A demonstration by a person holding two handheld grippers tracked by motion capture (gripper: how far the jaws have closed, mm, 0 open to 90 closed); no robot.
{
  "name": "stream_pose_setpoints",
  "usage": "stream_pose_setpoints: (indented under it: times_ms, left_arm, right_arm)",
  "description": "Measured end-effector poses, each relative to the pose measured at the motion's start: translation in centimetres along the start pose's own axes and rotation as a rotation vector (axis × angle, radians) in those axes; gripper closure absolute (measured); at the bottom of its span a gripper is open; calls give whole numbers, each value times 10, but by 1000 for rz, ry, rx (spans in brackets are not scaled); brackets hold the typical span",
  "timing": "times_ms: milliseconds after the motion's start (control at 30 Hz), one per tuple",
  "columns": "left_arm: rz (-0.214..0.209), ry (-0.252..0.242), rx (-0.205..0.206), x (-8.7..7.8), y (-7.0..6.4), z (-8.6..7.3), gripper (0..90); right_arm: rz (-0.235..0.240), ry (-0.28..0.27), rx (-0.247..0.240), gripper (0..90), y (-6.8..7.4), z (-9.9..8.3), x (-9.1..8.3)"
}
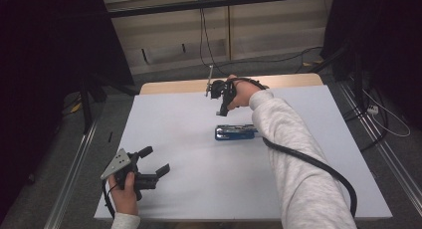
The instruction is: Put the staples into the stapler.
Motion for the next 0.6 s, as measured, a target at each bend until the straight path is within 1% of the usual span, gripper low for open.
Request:
stream_pose_setpoints:
  times_ms: [133,167,233,367,433,500,567,600]
  left_arm:
    - [7,-9,2,0,1,1,15]
    - [5,-6,-3,0,0,0,15]
    - [6,-2,-1,0,0,0,15]
    - [10,-6,1,0,1,1,16]
    - [11,-7,1,0,1,1,16]
    - [16,-3,1,0,1,1,16]
    - [10,3,0,1,1,0,16]
    - [10,3,0,1,1,0,16]
  right_arm:
    - [0,-2,0,785,0,-1,-1]
    - [1,-8,-1,785,1,0,-1]
    - [5,-9,1,785,2,0,-2]
    - [13,-14,-5,785,4,-2,-1]
    - [14,-16,1,785,5,-3,-2]
    - [17,-27,2,785,5,-3,-3]
    - [19,-27,6,785,6,-4,-2]
    - [21,-29,-1,785,6,-4,-2]
Point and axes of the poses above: each handheld gripper's, and its own axes: x roughly forward along the jaws, z roughly out of its top, y roughly to its left, the point moved 4 cm from there along x, roughly forward along the jaws, and after that the axes turned 3 degrees about -z, right-handed, at the moved point
